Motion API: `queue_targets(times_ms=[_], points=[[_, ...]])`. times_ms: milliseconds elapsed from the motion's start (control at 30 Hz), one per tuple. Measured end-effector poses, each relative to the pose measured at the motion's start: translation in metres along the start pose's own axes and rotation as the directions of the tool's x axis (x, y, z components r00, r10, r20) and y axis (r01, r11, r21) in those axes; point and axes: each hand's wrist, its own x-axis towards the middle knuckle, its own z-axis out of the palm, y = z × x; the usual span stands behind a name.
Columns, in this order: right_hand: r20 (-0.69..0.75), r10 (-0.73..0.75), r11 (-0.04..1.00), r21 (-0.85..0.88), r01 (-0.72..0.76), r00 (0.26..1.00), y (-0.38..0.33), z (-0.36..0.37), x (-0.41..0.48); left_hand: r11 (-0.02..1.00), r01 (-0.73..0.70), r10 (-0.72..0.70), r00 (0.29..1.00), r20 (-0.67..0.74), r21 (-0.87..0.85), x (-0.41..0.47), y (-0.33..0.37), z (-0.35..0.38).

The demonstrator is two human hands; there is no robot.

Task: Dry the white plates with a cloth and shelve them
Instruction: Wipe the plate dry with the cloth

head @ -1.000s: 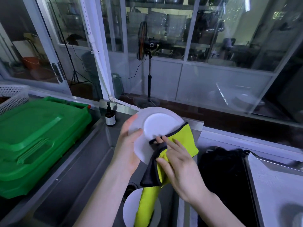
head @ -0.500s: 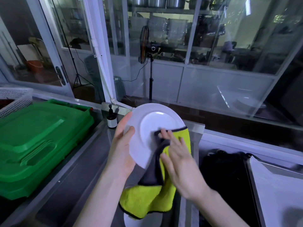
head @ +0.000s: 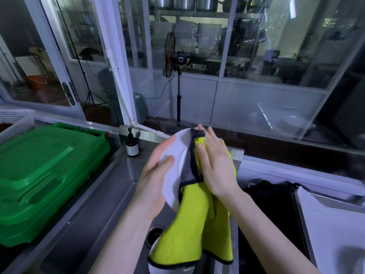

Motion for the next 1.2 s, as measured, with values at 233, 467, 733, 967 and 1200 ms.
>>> queue_targets(times_ms=[233,467,733,967,1200], points=[[0.134,-0.204,0.974,-0.071,0.215,0.97,0.0,-0.006,0.0,0.999,0.01,-0.009,1.0,0.007,-0.045,-0.005,-0.005,-0.003],[0.032,-0.017,1.0,0.006,0.017,0.999,0.003,-0.004,-0.006,0.999,0.01,-0.009,1.0,-0.012,0.051,-0.003,0.003,-0.01],[0.088,-0.171,0.976,-0.12,0.181,0.981,0.002,-0.005,0.002,0.994,0.054,-0.06,0.996,-0.063,-0.092,0.001,-0.009,-0.016],[-0.075,0.13,0.949,0.299,-0.102,0.989,0.017,0.0,-0.044,0.959,-0.056,0.002,0.982,-0.191,-0.277,0.017,-0.004,-0.029],[0.001,-0.249,0.968,-0.031,0.249,0.969,-0.018,0.034,-0.086,0.955,-0.09,-0.016,0.935,-0.353,-0.283,0.025,0.001,-0.005]])
